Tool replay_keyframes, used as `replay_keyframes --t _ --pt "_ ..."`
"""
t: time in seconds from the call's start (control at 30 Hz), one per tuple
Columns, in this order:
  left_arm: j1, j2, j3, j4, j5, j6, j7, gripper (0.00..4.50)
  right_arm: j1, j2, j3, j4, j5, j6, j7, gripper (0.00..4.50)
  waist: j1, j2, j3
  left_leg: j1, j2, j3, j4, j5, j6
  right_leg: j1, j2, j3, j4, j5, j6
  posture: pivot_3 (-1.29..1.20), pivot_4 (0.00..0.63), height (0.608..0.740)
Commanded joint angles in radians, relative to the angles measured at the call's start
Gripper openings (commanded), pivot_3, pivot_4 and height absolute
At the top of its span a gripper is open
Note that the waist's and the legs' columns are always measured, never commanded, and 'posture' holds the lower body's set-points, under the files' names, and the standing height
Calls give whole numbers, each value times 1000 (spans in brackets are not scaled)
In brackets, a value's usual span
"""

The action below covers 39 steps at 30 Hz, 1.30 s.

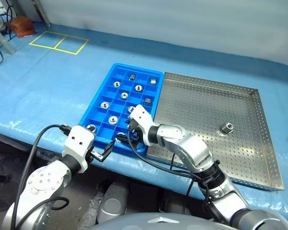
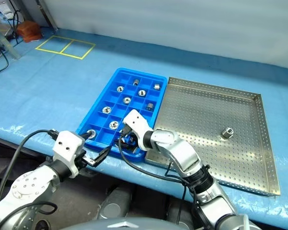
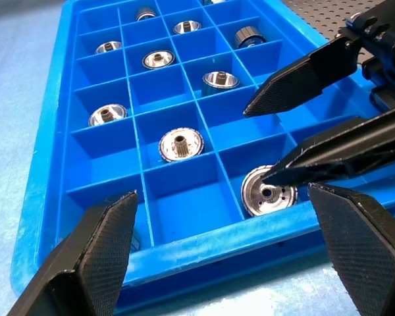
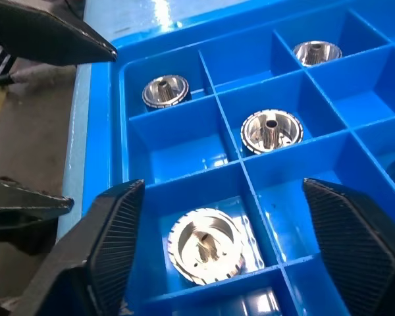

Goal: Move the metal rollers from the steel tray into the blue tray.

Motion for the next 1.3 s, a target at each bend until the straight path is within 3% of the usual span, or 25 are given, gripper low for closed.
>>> replay_keyframes --t 0.03,0.23,0.4,0.63,1.0,1.3 --pt "-43 -13 -35 2 -18 -33 -9 4500 -3 38 -134 -108 42 -26 -59 4273 5 0 0 0 0 0 0 0 0 0 0 0 0 0 0 438 150 740" --pt "-165 -72 -129 84 -43 -107 -40 4500 -2 10 -320 -131 -68 10 -280 4273 12 0 0 0 0 0 1 0 -1 0 0 0 -1 0 0 371 150 740" --pt "-349 -113 -207 275 -8 -198 -69 4500 42 -32 -429 -99 -146 66 -408 4273 8 0 0 -1 0 0 1 0 -1 0 0 0 -1 0 0 317 150 740" --pt "-570 -143 -322 520 22 -287 -181 4500 107 -35 -491 -114 -170 114 -465 4273 -56 0 0 -2 0 1 1 0 0 1 1 1 -2 1 1 238 150 740" --pt "-638 -157 -430 726 40 -386 -354 4500 156 -4 -549 -77 -194 92 -527 4273 -177 0 0 1 0 1 1 1 2 2 1 1 1 1 1 200 150 740" --pt "-628 -224 -420 860 36 -392 -385 4500 158 25 -558 -9 -194 60 -535 4273 -197 1 -1 2 0 1 2 2 3 4 1 2 2 1 1 205 150 740"
